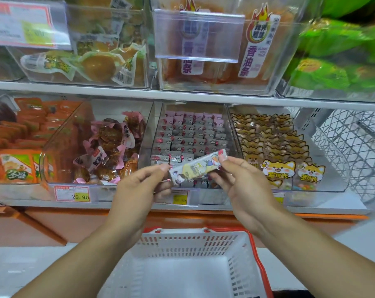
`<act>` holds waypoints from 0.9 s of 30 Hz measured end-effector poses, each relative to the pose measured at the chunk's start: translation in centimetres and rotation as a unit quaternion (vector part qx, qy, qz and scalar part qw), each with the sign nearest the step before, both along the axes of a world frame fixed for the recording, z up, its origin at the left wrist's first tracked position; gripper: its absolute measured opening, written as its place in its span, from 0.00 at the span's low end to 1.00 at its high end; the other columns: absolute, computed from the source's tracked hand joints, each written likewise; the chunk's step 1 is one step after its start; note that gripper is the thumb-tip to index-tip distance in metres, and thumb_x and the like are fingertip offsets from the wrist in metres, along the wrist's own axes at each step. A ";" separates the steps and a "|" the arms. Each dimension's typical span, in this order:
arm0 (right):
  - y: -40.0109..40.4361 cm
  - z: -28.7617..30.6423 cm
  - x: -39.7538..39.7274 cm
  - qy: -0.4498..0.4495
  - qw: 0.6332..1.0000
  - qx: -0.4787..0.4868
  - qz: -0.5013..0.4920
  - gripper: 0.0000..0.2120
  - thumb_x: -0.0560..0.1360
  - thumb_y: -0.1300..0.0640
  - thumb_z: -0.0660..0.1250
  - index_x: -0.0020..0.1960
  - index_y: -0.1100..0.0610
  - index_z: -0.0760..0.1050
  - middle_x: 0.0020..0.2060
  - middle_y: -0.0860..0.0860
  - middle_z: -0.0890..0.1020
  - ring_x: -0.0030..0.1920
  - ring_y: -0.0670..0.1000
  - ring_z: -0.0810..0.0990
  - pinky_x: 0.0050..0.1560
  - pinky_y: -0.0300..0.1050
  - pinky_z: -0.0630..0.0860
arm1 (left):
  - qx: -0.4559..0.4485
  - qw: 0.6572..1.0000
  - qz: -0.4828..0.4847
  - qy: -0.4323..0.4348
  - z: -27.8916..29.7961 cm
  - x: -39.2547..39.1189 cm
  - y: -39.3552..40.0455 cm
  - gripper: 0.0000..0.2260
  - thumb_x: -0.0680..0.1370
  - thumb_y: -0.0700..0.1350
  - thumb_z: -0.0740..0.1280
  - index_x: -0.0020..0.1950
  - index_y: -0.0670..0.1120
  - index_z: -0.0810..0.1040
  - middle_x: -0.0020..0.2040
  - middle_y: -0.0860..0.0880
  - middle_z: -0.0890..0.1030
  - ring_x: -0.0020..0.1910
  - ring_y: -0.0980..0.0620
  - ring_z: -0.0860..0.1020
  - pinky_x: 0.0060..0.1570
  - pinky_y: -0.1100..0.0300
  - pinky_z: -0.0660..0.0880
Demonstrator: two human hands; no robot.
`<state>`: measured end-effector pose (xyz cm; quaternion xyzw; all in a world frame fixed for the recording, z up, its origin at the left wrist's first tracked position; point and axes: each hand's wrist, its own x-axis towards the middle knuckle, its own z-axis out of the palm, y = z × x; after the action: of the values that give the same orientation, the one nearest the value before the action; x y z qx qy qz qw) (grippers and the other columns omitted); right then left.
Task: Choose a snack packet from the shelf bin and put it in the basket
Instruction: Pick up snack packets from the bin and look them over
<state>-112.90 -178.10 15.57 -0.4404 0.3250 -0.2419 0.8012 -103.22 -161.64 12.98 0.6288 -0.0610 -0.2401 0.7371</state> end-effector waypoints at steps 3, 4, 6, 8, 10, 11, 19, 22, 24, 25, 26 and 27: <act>-0.1 0.0 -0.1 -0.015 1.000 0.019 -0.004 0.02 0.78 0.62 0.70 0.47 0.61 0.78 0.38 0.53 0.87 0.41 0.47 0.87 0.46 0.39 0.84 | -0.047 0.996 0.000 0.075 0.1 0.1 -0.1 0.14 0.66 0.55 0.76 0.47 0.50 0.89 0.49 0.46 0.88 0.49 0.47 0.87 0.43 0.59 0.83; -0.1 0.0 -0.2 -0.015 1.000 0.016 -0.001 0.02 0.78 0.62 0.71 0.47 0.61 0.78 0.39 0.53 0.88 0.42 0.47 0.88 0.46 0.39 0.84 | -0.050 0.995 -0.005 0.085 0.0 0.0 -0.1 0.13 0.66 0.53 0.77 0.46 0.49 0.89 0.49 0.46 0.88 0.50 0.46 0.87 0.43 0.59 0.83; -0.3 0.0 -0.3 -0.009 1.000 0.010 0.015 0.02 0.78 0.62 0.71 0.48 0.61 0.79 0.41 0.54 0.88 0.43 0.48 0.88 0.45 0.39 0.83 | -0.045 0.994 -0.005 0.098 -0.1 -0.2 -0.2 0.12 0.66 0.49 0.76 0.47 0.47 0.88 0.49 0.46 0.88 0.49 0.48 0.87 0.42 0.62 0.82; -0.5 -0.1 -0.5 0.003 0.999 -0.001 0.036 0.02 0.79 0.61 0.70 0.50 0.60 0.80 0.40 0.53 0.88 0.41 0.49 0.87 0.43 0.40 0.83 | -0.045 0.994 0.006 0.103 -0.1 -0.2 -0.2 0.16 0.64 0.46 0.76 0.50 0.45 0.87 0.47 0.45 0.88 0.47 0.51 0.87 0.40 0.65 0.81; -0.7 -0.2 -0.6 0.014 0.998 -0.012 0.052 0.03 0.80 0.60 0.68 0.52 0.58 0.81 0.36 0.51 0.86 0.40 0.50 0.87 0.42 0.41 0.84 | -0.051 0.993 0.010 0.109 0.0 0.0 -0.2 0.20 0.64 0.45 0.76 0.54 0.44 0.85 0.44 0.47 0.88 0.42 0.54 0.86 0.40 0.66 0.81; -0.8 -0.3 -0.7 0.017 0.998 -0.013 0.061 0.04 0.81 0.60 0.67 0.53 0.57 0.80 0.34 0.50 0.85 0.40 0.50 0.87 0.42 0.42 0.84 | -0.058 0.991 0.008 0.117 0.0 0.1 -0.2 0.20 0.64 0.45 0.76 0.55 0.44 0.85 0.43 0.48 0.87 0.40 0.56 0.85 0.40 0.65 0.81; -0.9 -0.5 -0.6 0.007 0.993 0.061 0.104 0.05 0.82 0.58 0.65 0.56 0.55 0.78 0.35 0.49 0.85 0.34 0.46 0.84 0.34 0.39 0.80 | -0.062 0.988 -0.008 0.141 -0.1 -0.4 -1.0 0.13 0.75 0.49 0.71 0.54 0.43 0.85 0.42 0.50 0.84 0.35 0.55 0.83 0.40 0.61 0.83; -1.0 -0.4 -0.7 -0.002 0.990 0.082 0.113 0.04 0.82 0.57 0.64 0.53 0.55 0.78 0.34 0.48 0.84 0.33 0.46 0.83 0.33 0.39 0.80 | -0.053 0.990 -0.011 0.132 -0.2 -0.5 -0.9 0.08 0.79 0.46 0.69 0.55 0.46 0.84 0.45 0.52 0.88 0.41 0.53 0.87 0.41 0.61 0.83; -1.1 -0.4 -0.8 0.001 0.989 0.080 0.121 0.05 0.82 0.58 0.64 0.54 0.55 0.77 0.34 0.48 0.83 0.33 0.46 0.83 0.33 0.40 0.80 | -0.057 0.990 -0.016 0.128 -0.1 -0.5 -0.9 0.09 0.77 0.47 0.70 0.54 0.47 0.86 0.47 0.51 0.88 0.46 0.51 0.87 0.41 0.62 0.83; -1.2 -0.5 -0.8 0.005 0.990 0.070 0.124 0.05 0.82 0.58 0.64 0.55 0.55 0.78 0.34 0.48 0.83 0.33 0.46 0.82 0.33 0.40 0.80 | -0.060 0.990 -0.014 0.123 -0.1 -0.5 -0.8 0.10 0.74 0.48 0.72 0.51 0.47 0.87 0.48 0.50 0.88 0.47 0.50 0.87 0.41 0.62 0.82; -1.3 -0.6 -0.9 0.010 0.991 0.051 0.126 0.05 0.82 0.58 0.64 0.55 0.55 0.78 0.34 0.48 0.83 0.33 0.46 0.82 0.34 0.40 0.79 | -0.061 0.991 -0.006 0.117 -0.1 -0.4 -0.7 0.10 0.70 0.49 0.73 0.49 0.48 0.88 0.48 0.49 0.88 0.47 0.50 0.87 0.41 0.63 0.82; -1.5 -0.6 -0.9 0.018 0.991 0.021 0.128 0.05 0.82 0.58 0.64 0.55 0.55 0.79 0.34 0.48 0.83 0.34 0.46 0.82 0.34 0.40 0.79 | -0.062 0.992 0.006 0.111 0.0 -0.3 -0.6 0.11 0.67 0.49 0.74 0.47 0.49 0.89 0.48 0.49 0.88 0.47 0.51 0.87 0.41 0.64 0.82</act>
<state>-113.80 -179.55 14.93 -0.4653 0.2856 -0.1226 0.8288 -103.54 -162.25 12.93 0.5517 0.0102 -0.2997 0.7783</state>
